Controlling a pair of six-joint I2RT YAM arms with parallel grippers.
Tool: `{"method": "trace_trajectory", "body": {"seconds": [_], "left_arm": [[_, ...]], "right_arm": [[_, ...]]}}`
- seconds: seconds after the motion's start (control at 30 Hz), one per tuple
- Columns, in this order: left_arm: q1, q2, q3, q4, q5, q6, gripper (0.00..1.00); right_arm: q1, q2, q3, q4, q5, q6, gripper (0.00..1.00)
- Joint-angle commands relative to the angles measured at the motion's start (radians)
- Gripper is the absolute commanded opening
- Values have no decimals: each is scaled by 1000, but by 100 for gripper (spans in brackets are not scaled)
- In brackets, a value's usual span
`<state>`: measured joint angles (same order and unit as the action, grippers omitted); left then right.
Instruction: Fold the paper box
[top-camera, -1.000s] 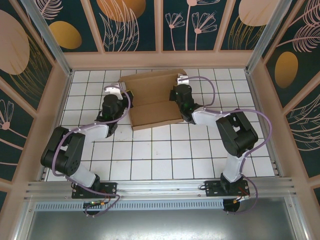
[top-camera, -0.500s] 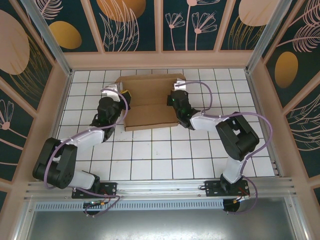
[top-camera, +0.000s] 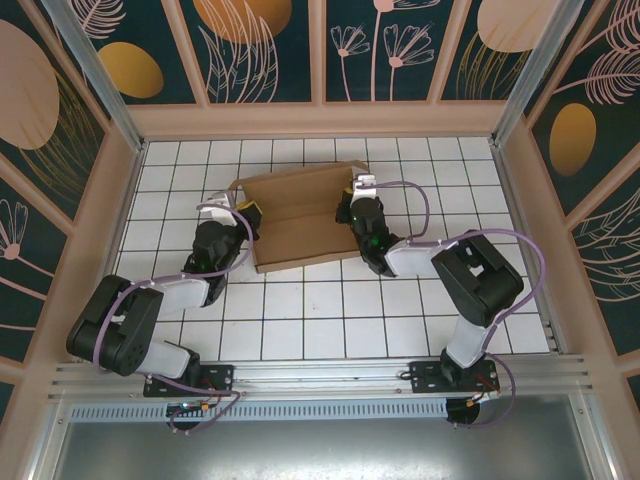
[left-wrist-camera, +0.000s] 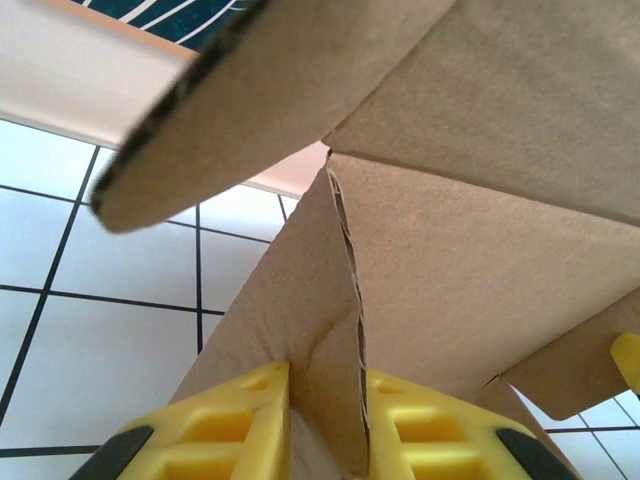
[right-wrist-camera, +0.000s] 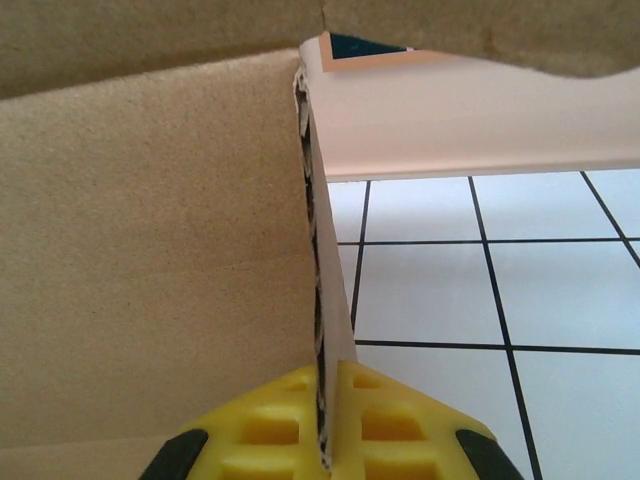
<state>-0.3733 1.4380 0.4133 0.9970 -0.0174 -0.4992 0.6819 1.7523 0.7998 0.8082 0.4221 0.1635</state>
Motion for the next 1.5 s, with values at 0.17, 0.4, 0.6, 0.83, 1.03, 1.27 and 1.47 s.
{"method": "trace_trajectory", "body": {"seconds": [0.17, 0.4, 0.6, 0.83, 1.03, 1.27, 1.47], "left_arm": [[-51, 4, -81, 31, 121, -104, 21], [-53, -32, -130, 4, 89, -135, 21], [-53, -55, -167, -36, 53, -177, 20], [-53, -123, -198, -135, 4, -193, 19], [-53, -175, -229, -195, -17, -223, 20], [-53, -282, -262, -308, -99, -230, 22], [-53, -317, -287, -324, -129, -231, 19]], "right_arm": [[92, -33, -124, 90, -173, 4, 0], [108, -23, -206, 163, -158, 17, 0], [153, -9, -230, 176, -125, 22, 0], [196, -8, -265, 165, -53, 61, 0], [244, 16, -284, 174, 10, 76, 0], [304, 28, -306, 226, 65, 84, 1], [322, 32, -291, 233, 110, 58, 4]]}}
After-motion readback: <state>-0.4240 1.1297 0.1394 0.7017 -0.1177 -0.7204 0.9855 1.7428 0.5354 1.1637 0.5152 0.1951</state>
